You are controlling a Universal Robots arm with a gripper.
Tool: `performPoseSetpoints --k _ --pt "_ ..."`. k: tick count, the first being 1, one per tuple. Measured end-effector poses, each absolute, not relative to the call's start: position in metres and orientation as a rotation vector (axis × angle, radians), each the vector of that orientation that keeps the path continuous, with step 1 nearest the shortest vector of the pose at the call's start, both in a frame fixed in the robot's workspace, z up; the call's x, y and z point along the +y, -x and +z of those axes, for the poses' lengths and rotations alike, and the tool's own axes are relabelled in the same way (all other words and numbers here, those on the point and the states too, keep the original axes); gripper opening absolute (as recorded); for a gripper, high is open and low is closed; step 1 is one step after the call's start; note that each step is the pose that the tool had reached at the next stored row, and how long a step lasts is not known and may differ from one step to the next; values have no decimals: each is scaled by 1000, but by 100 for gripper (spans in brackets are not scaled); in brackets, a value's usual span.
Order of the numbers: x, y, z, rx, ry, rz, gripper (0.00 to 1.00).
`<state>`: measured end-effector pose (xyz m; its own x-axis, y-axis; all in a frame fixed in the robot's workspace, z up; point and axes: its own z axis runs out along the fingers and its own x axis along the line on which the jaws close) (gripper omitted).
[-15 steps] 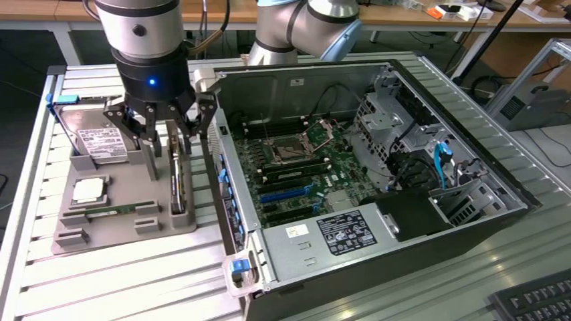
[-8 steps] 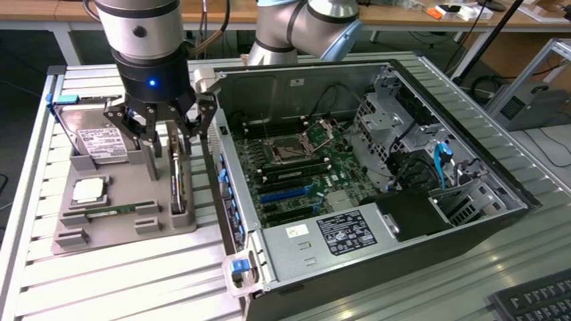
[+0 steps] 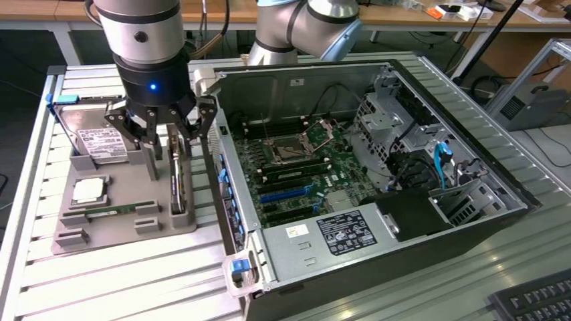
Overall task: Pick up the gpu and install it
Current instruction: 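Pick up the gpu and move the gpu toward the slot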
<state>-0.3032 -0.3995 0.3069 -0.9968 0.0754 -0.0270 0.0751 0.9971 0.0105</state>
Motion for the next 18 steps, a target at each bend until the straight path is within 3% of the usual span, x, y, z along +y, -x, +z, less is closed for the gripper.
performPoseSetpoints --k 18 --pt "-400 303 303 3112 -117 15 48"
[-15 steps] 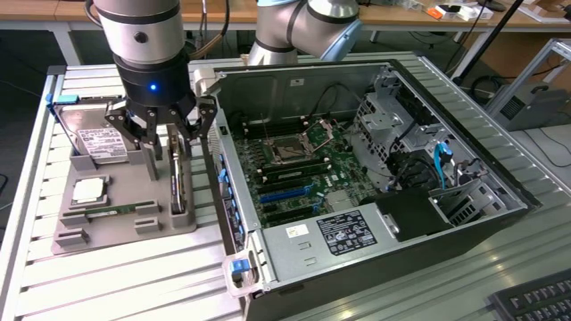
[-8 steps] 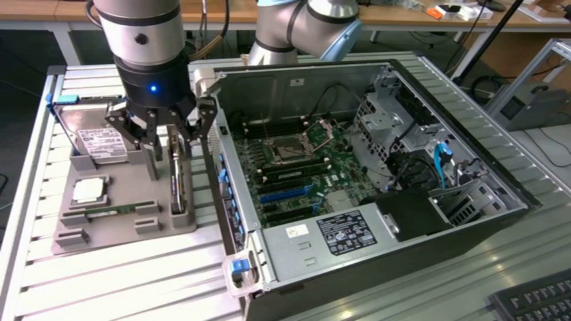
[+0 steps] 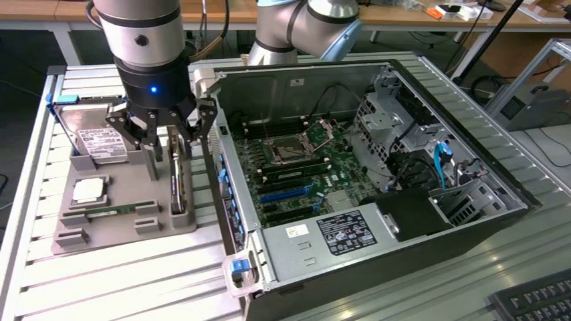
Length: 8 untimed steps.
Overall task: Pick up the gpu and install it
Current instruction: 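Pick up the gpu and move the gpu toward the slot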
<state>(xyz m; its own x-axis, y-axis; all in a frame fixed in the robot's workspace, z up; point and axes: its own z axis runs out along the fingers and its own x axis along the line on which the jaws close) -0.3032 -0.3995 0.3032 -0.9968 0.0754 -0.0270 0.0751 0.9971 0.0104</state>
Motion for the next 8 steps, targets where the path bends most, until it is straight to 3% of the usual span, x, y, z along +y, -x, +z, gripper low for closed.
performPoseSetpoints --k 8 --pt "-400 303 302 3112 -117 14 48"
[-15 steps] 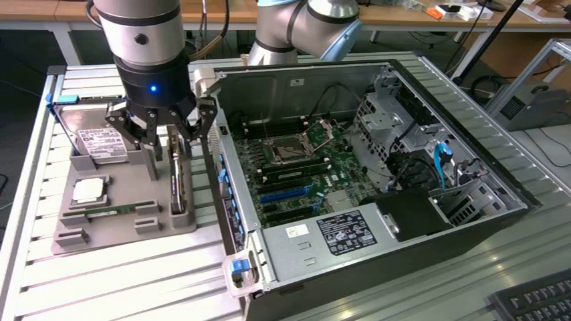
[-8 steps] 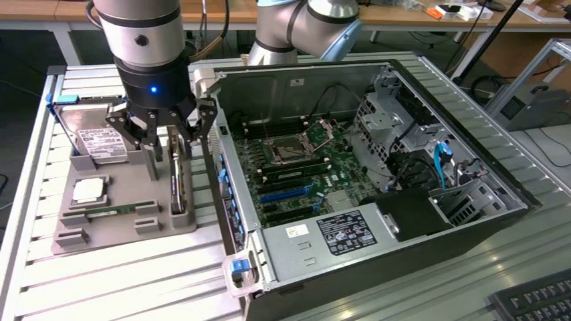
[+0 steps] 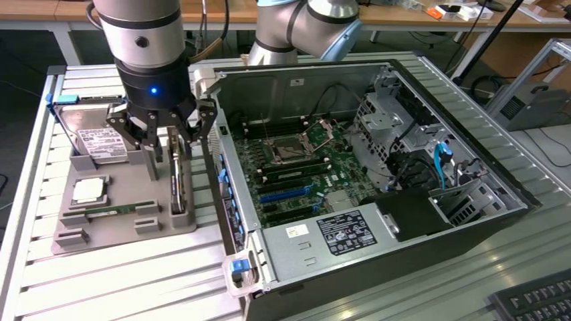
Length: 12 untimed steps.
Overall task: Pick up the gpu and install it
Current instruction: 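Pick up the gpu and move the gpu toward the slot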
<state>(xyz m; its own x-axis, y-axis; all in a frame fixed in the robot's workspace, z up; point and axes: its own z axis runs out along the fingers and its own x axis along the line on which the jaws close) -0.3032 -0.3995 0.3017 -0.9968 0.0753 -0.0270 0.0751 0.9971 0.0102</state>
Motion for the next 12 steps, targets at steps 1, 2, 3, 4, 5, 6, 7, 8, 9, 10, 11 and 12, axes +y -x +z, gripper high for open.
performPoseSetpoints --k 1,2,3,4,5,6,7,8,9,10,11,12 --pt "-400 303 302 3112 -117 14 48" --pt "-400 303 301 3112 -117 14 48" --pt "-400 303 301 3112 -117 14 48" --pt "-400 303 301 3112 -117 14 48" --pt "-400 303 301 3112 -117 14 48" --pt "-400 303 300 3112 -117 14 48" --pt "-400 303 300 3112 -117 14 48" --pt "-400 303 300 3112 -117 14 48" --pt "-400 303 300 3112 -117 14 48" --pt "-400 303 300 3112 -117 14 48" --pt "-400 303 299 3112 -117 14 48" --pt "-400 303 299 3112 -117 14 48"
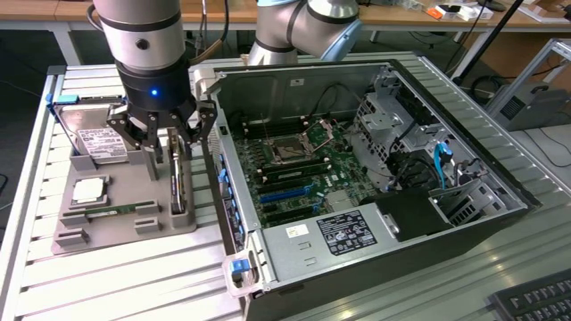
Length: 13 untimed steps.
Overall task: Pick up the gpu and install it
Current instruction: 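Pick up the gpu and move the gpu toward the slot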
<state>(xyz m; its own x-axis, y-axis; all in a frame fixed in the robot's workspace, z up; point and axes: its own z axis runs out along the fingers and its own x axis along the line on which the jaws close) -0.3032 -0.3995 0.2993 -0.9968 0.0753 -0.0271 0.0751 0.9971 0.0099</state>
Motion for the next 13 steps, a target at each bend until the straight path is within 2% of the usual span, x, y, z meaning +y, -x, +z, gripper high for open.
performPoseSetpoints --k 13 --pt "-400 303 296 3112 -117 12 48"
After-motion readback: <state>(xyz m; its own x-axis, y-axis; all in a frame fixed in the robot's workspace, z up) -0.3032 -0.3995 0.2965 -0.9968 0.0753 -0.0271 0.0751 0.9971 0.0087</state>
